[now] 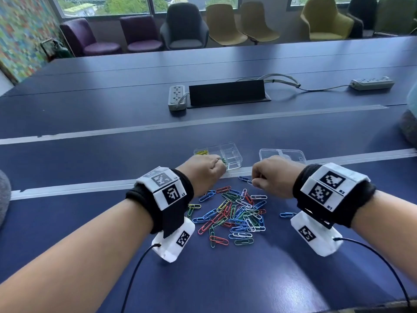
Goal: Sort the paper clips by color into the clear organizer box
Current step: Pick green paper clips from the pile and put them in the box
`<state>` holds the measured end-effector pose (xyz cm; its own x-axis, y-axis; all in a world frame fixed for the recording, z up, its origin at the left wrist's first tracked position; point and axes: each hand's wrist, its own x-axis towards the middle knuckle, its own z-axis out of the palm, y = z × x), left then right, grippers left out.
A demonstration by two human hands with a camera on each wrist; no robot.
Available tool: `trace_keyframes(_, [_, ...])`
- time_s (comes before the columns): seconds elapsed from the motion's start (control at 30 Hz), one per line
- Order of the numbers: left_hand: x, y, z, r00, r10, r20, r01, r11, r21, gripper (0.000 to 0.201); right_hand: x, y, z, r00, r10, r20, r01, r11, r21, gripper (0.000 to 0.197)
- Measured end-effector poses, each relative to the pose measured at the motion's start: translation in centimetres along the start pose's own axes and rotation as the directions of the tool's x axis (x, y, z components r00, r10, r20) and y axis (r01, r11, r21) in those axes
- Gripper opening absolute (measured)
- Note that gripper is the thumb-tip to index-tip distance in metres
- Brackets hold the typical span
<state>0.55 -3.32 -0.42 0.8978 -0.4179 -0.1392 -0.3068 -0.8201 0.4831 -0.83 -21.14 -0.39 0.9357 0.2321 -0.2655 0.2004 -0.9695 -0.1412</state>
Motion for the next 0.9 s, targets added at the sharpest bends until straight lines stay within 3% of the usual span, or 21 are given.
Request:
trace_keyframes(0.17, [0.6,-1.6,-1.4,0.992,-0.119,-0.046,0.120,0.993,0.007,0.024,0.1,-1.0,-0.8,0.998,0.017,0.052,-0.016,1.000,-0.017,0.028])
trace_keyframes(0.3, [2.0,-1.9,-2.3,0.984,-0.171,-0.058,0.177,0.976,0.126,0.017,0.3,-2.2,-0.9,0.995,0.020,0.100,-0.018,0.999,-0.027,0.032])
trace_keyframes(0.57, [3.7,-1.2,-1.5,0.997,-0.073,0.014,0.064,0.937,0.342,0.019,1.1,-3.4,-1.5,0.998,-0.041,0.056,0.040,0.999,0.030,0.029])
trace_keyframes(0.9, [3.4,-1.9,-1.7,0.997,-0.074,-0.038,0.080,0.975,0.205,0.045,4.1,-4.7,-3.3,0.998,-0.046,-0.048,0.051,0.992,0.114,0.022])
